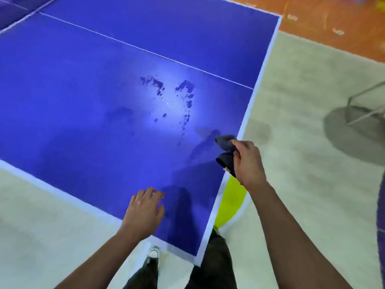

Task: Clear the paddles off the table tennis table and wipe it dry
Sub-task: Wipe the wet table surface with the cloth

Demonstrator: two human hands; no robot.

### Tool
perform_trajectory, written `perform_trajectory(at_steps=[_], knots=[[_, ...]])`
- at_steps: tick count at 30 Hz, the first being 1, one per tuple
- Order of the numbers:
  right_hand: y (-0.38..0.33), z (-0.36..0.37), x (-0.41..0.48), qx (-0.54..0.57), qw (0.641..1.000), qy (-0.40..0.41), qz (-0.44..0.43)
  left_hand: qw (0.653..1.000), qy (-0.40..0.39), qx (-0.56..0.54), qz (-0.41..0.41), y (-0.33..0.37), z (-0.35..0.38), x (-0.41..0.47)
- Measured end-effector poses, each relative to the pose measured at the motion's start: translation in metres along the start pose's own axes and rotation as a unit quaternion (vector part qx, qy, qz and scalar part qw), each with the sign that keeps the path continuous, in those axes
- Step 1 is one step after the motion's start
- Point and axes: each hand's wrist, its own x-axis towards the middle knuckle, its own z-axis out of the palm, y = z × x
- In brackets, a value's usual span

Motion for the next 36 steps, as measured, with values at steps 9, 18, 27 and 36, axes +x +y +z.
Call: perform_trajectory(at_steps=[9, 18, 27, 36], knots=[[-0.059, 0.129, -0.230, -0.111, 0.990, -0.077, 0.041, 0.988, 0.057, -0.010, 0.146, -0.078, 0.043, -0.033], [-0.077, 0.153, -0.270, -0.079, 0.993, 0.084, 0.030, 0.986, 0.103, -0.003, 0.129, -0.127, 0.057, 0.016], [-0.092, 0.191, -0.286, -0.168, 0.977, 0.132, 0.024, 0.983, 0.122, 0.015, 0.138, -0.136, 0.076, 0.016], [-0.074, 0.193, -0.266, -0.174, 0.983, 0.046, 0.033, 0.983, 0.120, 0.003, 0.137, -0.133, 0.073, 0.014]])
